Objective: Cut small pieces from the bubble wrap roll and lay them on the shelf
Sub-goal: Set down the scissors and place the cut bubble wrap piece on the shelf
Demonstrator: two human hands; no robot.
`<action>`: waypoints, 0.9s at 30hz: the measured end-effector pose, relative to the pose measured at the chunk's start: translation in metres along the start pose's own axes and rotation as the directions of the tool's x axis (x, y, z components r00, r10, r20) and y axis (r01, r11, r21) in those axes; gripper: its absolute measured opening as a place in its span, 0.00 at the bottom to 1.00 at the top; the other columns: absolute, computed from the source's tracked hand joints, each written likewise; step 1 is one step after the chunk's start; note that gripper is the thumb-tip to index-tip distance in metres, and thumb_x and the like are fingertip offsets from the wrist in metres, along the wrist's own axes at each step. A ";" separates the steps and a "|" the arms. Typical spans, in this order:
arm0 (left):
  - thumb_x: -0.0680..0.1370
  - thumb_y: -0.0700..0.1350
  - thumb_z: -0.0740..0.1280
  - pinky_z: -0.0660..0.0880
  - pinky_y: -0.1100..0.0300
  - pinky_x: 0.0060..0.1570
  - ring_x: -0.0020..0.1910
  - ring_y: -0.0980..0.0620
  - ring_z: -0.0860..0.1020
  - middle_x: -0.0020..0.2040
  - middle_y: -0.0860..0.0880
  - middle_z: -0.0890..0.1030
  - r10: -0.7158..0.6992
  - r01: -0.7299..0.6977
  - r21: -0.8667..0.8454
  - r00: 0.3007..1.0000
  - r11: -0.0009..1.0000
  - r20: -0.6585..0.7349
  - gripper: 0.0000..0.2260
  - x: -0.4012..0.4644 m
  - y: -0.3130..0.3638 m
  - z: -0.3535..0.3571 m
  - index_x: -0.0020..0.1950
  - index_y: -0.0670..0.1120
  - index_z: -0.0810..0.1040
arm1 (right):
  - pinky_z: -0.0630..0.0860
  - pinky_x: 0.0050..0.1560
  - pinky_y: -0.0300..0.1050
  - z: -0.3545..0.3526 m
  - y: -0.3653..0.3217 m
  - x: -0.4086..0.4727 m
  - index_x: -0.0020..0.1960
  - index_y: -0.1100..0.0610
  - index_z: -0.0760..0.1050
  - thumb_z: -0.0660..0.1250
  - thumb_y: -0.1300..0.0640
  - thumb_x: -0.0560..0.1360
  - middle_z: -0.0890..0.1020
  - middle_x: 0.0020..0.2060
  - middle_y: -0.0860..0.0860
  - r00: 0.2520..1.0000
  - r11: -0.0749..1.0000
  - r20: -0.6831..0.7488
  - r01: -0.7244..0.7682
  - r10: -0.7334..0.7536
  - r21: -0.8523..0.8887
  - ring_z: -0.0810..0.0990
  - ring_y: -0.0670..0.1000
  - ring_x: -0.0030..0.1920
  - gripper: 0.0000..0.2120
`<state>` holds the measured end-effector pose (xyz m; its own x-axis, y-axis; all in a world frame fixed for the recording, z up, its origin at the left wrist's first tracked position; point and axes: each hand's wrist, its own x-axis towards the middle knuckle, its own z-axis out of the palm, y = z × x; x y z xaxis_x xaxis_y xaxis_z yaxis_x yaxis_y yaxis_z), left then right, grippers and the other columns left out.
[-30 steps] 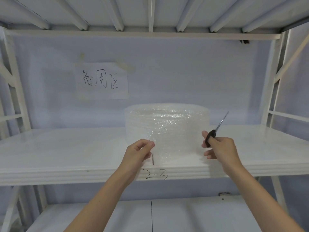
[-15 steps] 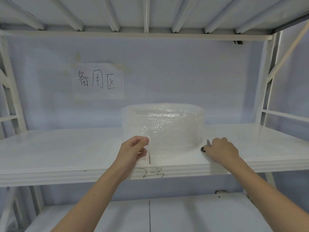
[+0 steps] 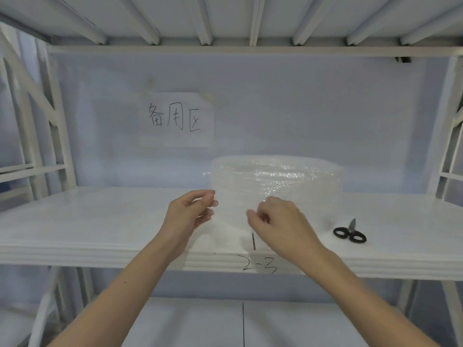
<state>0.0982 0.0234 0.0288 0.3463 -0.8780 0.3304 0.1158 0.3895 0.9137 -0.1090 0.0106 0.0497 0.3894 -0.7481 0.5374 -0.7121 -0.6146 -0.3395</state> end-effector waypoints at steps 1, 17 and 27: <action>0.78 0.44 0.70 0.79 0.60 0.45 0.36 0.52 0.80 0.41 0.48 0.85 0.001 -0.001 0.007 1.000 1.000 -0.004 0.05 0.000 0.000 -0.003 0.50 0.47 0.85 | 0.74 0.44 0.46 0.011 -0.011 0.007 0.37 0.52 0.75 0.61 0.43 0.76 0.78 0.41 0.47 0.998 0.988 0.066 -0.005 -0.005 0.152 0.78 0.51 0.44 0.15; 0.77 0.45 0.70 0.79 0.59 0.48 0.46 0.53 0.84 0.54 0.53 0.86 0.022 -0.015 0.086 0.996 0.996 -0.082 0.10 0.007 0.004 -0.069 0.57 0.46 0.85 | 0.82 0.49 0.46 0.099 -0.062 0.060 0.50 0.58 0.83 0.72 0.56 0.75 0.87 0.43 0.57 0.950 0.482 0.307 -0.248 -0.046 0.840 0.84 0.50 0.40 0.07; 0.76 0.40 0.71 0.80 0.57 0.51 0.45 0.53 0.85 0.44 0.50 0.88 0.040 -0.031 0.146 0.998 0.989 -0.056 0.08 0.007 -0.004 -0.085 0.53 0.49 0.86 | 0.82 0.40 0.44 0.120 -0.072 0.069 0.47 0.66 0.82 0.71 0.63 0.75 0.85 0.36 0.58 0.917 0.359 0.398 -0.364 -0.022 0.860 0.81 0.49 0.31 0.06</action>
<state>0.1797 0.0396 0.0073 0.4019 -0.8451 0.3526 -0.0317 0.3720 0.9277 0.0390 -0.0270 0.0181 0.6055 -0.7721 0.1933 0.1050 -0.1632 -0.9810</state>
